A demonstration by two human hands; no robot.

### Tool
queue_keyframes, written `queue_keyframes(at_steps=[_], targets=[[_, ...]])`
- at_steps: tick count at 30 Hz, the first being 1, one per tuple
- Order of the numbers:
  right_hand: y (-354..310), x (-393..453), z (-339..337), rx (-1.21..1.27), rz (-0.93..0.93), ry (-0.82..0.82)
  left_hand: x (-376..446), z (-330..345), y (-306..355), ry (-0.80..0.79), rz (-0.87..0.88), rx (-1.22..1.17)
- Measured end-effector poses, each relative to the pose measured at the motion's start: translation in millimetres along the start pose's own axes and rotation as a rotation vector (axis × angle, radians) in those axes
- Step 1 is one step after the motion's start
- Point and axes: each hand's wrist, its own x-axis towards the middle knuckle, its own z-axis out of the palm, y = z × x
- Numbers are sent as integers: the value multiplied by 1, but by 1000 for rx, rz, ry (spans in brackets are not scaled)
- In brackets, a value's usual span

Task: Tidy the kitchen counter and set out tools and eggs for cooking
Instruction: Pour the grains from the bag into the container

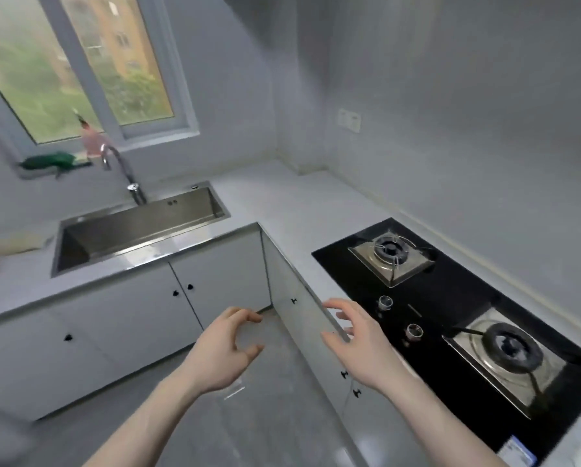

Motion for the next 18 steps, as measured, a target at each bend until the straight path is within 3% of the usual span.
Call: queue_keyframes(at_steps=[10,18], targets=[[-98,91,143,-15,-190,-299,-49,-99,-132,253,-245,-43],[-156,181,255,40,-256,-479,-53,-158,-226,358,-427,-24]])
